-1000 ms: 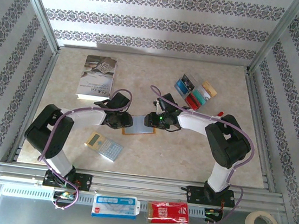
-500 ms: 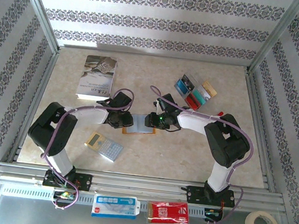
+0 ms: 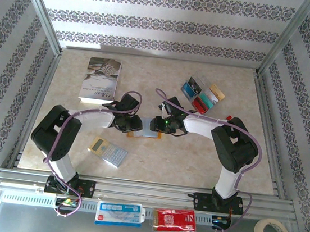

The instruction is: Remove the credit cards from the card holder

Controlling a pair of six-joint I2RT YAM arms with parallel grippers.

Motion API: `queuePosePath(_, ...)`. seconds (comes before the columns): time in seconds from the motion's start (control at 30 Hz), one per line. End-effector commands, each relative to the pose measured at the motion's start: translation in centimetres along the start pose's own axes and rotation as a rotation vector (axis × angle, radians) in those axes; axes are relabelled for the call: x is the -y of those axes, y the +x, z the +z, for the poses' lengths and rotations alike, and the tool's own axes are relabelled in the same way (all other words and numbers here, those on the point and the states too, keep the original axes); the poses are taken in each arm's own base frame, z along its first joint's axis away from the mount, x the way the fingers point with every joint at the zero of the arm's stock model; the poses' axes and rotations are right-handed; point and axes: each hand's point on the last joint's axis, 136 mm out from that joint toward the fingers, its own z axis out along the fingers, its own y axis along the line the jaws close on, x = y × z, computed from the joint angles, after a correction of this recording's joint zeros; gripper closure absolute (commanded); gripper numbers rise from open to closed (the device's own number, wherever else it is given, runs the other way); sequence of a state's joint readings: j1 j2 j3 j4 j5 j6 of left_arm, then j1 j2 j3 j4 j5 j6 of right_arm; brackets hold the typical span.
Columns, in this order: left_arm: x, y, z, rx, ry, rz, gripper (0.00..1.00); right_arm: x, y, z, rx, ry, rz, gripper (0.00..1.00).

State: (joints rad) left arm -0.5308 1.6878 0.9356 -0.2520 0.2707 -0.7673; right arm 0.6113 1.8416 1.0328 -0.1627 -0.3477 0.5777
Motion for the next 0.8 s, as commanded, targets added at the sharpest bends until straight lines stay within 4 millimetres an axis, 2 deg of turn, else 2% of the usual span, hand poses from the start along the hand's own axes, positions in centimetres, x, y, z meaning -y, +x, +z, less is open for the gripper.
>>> queuePosePath(0.0, 2.4, -0.4, -1.4, 0.035, 0.097, 0.021, 0.72, 1.0, 1.3, 1.1, -0.052, 0.035, 0.012, 0.6)
queuePosePath(0.13, 3.2, -0.4, -1.6, 0.035, 0.142, 0.021, 0.72, 0.9, 1.2, 1.0, -0.048, 0.033, 0.011, 0.61)
queuePosePath(0.3, 2.4, -0.6, -1.6, 0.045, 0.112, 0.016, 0.72, 0.9, 1.3, 0.8, -0.047, 0.035, 0.009, 0.61)
queuePosePath(0.5, -1.3, -0.8, -2.0, 0.095, -0.051, -0.009, 0.55, 0.9, 1.2, 0.7, -0.041, 0.037, 0.007, 0.61)
queuePosePath(0.57, -2.0, -0.7, -1.9, 0.093, -0.071, -0.015, 0.49, 1.0, 1.2, 0.7, -0.042, 0.037, 0.007, 0.61)
queuePosePath(0.7, -2.2, -0.3, -1.2, 0.067, -0.075, -0.016, 0.44, 1.0, 1.3, 0.7, -0.045, 0.034, 0.007, 0.61)
queuePosePath(0.77, -2.3, -0.1, -1.0, 0.058, -0.081, -0.014, 0.38, 1.0, 1.3, 0.7, -0.045, 0.037, 0.008, 0.61)
